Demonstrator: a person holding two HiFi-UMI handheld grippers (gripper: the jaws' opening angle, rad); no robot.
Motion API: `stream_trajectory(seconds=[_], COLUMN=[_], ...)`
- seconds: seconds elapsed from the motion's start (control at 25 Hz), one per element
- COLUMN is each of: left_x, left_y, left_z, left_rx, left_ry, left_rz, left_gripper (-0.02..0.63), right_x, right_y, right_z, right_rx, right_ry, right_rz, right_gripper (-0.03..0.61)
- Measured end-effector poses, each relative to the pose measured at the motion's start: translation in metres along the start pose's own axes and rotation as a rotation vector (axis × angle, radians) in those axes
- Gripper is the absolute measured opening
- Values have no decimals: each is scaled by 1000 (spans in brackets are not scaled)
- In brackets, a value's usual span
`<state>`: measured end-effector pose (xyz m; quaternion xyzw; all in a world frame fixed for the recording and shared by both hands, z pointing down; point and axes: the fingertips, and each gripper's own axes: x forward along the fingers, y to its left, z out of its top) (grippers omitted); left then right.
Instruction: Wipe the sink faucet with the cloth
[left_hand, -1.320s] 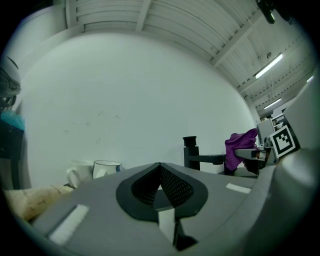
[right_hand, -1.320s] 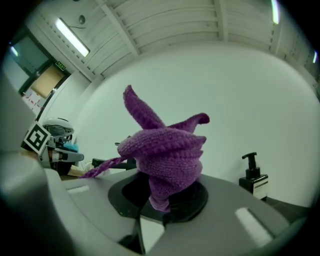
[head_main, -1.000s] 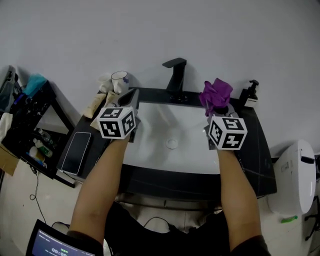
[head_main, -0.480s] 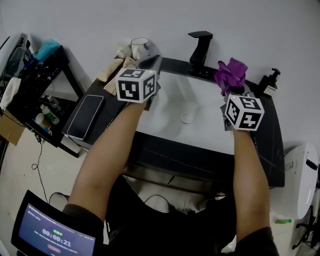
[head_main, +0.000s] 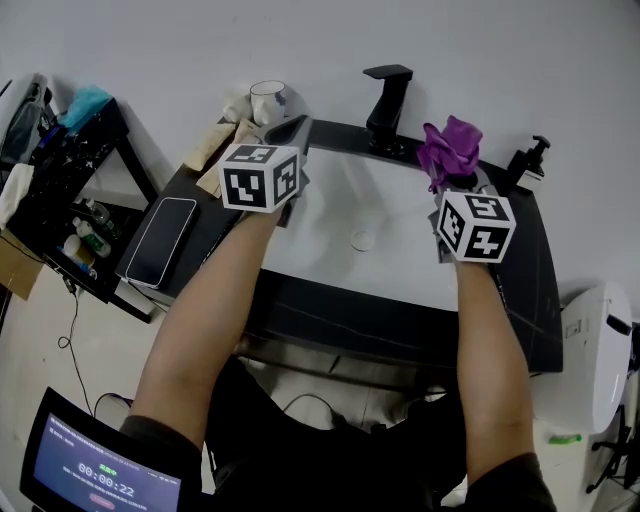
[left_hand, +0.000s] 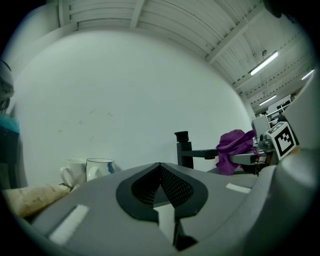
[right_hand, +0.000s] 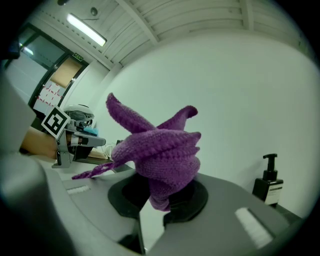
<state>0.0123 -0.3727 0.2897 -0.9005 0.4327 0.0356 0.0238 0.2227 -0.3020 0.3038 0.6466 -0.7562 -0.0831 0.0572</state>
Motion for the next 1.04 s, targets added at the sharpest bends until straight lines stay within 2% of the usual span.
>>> stream_trajectory(seconds=[1.04], left_x=[-1], left_y=[0], left_z=[-2], left_rx=[-1], left_ry=[11], left_rz=[1], left_gripper=[17], right_x=[-2], right_y=[1], right_z=[3], right_rx=[-22], right_ry=[-4], right_rz=[-16], right_gripper=[57])
